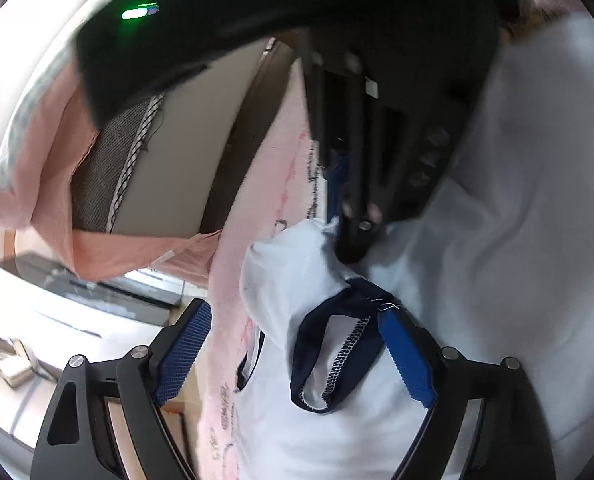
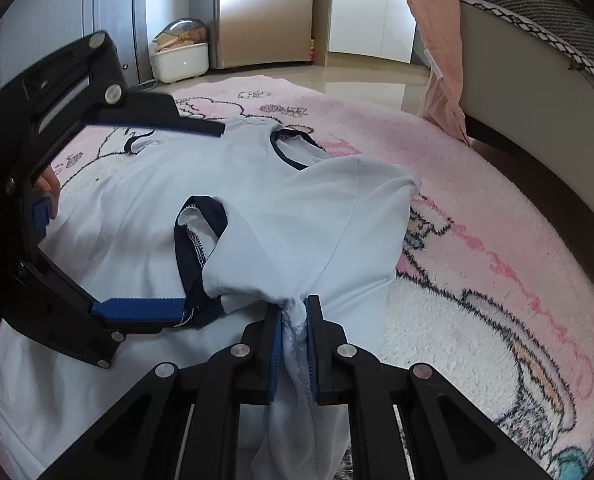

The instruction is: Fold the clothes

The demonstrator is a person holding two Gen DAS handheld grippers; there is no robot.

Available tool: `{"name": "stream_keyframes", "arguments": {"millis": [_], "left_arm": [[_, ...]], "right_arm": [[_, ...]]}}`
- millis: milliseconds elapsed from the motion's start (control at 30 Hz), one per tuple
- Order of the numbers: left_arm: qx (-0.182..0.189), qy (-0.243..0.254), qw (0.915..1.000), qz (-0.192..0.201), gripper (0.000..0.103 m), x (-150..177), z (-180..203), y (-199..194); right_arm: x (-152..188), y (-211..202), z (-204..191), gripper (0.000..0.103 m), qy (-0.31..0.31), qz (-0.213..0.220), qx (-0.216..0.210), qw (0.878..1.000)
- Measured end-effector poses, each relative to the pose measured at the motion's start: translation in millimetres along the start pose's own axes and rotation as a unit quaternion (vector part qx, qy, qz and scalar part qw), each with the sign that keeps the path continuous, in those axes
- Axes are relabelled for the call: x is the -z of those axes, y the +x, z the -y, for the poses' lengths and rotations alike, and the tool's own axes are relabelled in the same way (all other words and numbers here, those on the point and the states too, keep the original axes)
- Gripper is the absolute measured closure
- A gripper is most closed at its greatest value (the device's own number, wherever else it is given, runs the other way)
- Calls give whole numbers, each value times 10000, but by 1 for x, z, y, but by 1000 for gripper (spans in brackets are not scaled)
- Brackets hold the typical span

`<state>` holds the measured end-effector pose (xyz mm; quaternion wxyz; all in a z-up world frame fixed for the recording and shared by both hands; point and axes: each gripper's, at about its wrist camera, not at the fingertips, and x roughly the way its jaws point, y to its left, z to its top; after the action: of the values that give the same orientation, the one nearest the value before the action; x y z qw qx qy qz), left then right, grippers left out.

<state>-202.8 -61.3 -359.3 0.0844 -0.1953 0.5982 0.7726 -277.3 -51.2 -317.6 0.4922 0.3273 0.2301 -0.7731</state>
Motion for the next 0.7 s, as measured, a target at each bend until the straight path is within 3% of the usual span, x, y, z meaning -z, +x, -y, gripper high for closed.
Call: {"name": "stream_keyframes", "arguments": {"millis": [133, 467, 500, 567, 633, 700], "left_arm": [[-130, -26, 9999, -83, 17, -3, -2, 7], [16, -78, 9997, -212, 20, 0, -8, 16], [42, -66, 9996, -264, 26, 0, -8, 16], [123, -33, 9993, -349, 64, 0, -6, 15], [232, 0, 9990, -395, 75, 1, -5, 13], [367, -9, 9983, -449, 76, 4, -4, 12]], "right_arm": [[0, 1, 1, 94, 57, -3, -21, 10000], [2, 3, 3, 94, 105, -44, -61, 9999], [2, 3, 3, 94, 118, -46, -72, 9999], [2, 3, 5, 94, 159, -48, -97, 9998], [3, 4, 5, 94, 196, -54, -121, 9997], [4, 5, 6, 94, 212, -59, -138, 9997]]}}
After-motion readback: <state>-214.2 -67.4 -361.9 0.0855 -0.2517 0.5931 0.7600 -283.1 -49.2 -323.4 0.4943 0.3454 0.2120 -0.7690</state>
